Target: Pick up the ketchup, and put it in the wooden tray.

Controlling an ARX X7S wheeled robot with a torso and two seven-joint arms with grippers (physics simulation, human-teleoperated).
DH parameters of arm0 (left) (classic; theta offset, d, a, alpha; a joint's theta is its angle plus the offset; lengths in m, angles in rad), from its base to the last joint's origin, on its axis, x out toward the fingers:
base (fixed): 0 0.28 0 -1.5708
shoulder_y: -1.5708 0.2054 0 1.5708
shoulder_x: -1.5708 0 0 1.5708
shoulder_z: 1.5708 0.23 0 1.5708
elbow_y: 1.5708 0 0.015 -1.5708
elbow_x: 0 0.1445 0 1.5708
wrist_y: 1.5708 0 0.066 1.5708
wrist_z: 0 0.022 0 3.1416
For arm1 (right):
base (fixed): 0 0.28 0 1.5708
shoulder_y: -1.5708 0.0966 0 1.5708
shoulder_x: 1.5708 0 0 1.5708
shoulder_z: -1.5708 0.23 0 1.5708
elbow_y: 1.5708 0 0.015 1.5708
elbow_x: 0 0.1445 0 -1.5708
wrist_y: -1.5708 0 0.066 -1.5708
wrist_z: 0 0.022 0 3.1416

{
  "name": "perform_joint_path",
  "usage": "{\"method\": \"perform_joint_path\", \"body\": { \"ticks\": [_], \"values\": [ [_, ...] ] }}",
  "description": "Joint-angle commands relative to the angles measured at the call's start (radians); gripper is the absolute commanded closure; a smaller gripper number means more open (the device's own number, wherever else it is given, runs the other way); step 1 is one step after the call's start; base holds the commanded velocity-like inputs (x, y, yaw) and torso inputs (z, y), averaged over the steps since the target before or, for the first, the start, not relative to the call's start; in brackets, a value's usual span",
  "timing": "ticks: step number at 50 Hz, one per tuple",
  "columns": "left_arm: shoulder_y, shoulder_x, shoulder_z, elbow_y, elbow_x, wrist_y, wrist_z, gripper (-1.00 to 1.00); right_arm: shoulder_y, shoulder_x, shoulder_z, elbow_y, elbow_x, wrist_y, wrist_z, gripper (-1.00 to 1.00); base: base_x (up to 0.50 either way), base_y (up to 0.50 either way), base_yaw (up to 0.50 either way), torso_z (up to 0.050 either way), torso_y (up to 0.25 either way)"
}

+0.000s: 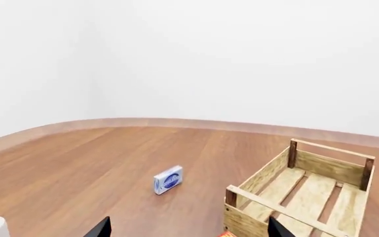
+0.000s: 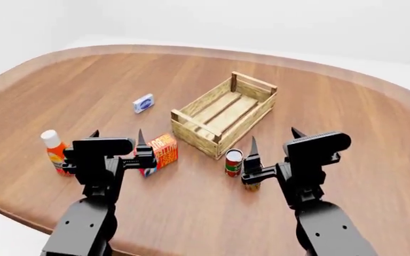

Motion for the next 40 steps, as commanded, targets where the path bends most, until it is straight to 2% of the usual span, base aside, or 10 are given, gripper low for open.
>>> {"method": "perform_joint_path", "body": {
  "ticks": [1,40],
  "values": [
    [-0.017,0.0,0.007,-0.015,-0.001,0.0,-0.007,-1.0,0.022,-0.001,-0.007,0.001,0.008,0.026,0.001,-1.0,0.33,0.08,0.0,0.0,0.0],
    [-0.001,-0.019,0.013,-0.011,-0.017,0.009,-0.029,-1.0,0.022,0.007,-0.026,-0.002,0.023,0.014,0.009,-1.0,0.4,0.1,0.0,0.0,0.001]
  ]
}}
